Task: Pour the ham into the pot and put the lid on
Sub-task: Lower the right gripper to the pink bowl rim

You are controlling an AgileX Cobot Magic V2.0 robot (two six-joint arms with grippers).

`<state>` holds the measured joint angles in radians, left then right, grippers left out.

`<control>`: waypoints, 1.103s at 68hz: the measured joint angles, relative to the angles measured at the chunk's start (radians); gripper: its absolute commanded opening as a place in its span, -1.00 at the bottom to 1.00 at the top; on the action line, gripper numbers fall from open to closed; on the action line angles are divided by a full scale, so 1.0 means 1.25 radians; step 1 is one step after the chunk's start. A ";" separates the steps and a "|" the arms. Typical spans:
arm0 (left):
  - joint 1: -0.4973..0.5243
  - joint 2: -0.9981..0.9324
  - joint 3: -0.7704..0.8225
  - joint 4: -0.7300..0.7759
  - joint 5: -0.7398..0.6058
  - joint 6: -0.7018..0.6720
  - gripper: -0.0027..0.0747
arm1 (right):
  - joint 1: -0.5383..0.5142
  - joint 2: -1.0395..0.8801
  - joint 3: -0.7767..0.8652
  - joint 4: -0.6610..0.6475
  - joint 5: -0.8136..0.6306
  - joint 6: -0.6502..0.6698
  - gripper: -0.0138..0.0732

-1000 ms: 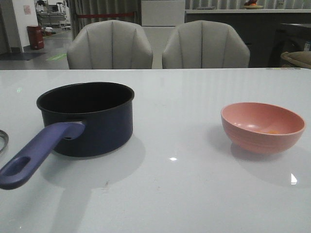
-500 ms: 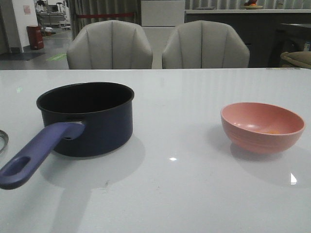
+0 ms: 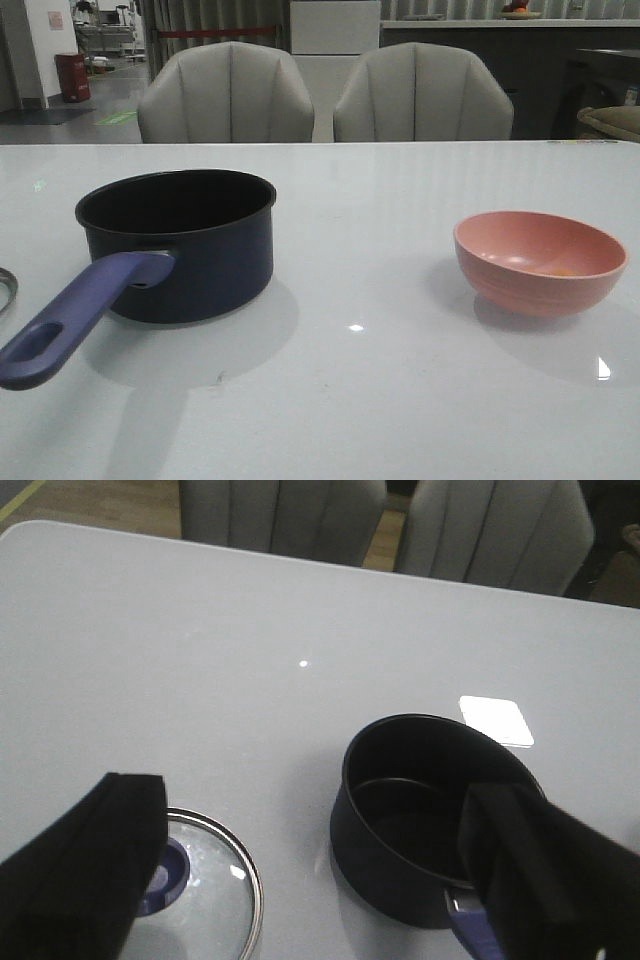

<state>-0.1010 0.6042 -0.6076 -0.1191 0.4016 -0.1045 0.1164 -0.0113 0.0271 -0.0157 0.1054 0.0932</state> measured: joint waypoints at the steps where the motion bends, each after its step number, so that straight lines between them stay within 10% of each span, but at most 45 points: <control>1: -0.005 -0.016 0.012 0.000 0.000 0.000 0.72 | 0.000 0.000 0.000 0.000 0.000 0.000 -0.34; 29: -0.023 -0.296 0.203 0.014 -0.037 0.001 0.72 | 0.000 0.000 0.000 0.000 0.000 0.000 -0.34; 75: -0.025 -0.313 0.221 0.017 -0.066 0.001 0.72 | 0.000 0.000 0.000 0.000 -0.017 0.000 -0.34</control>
<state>-0.1321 0.2127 -0.3311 -0.0985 0.3191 -0.1029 0.1164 -0.0113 0.0271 -0.0157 0.0840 0.0932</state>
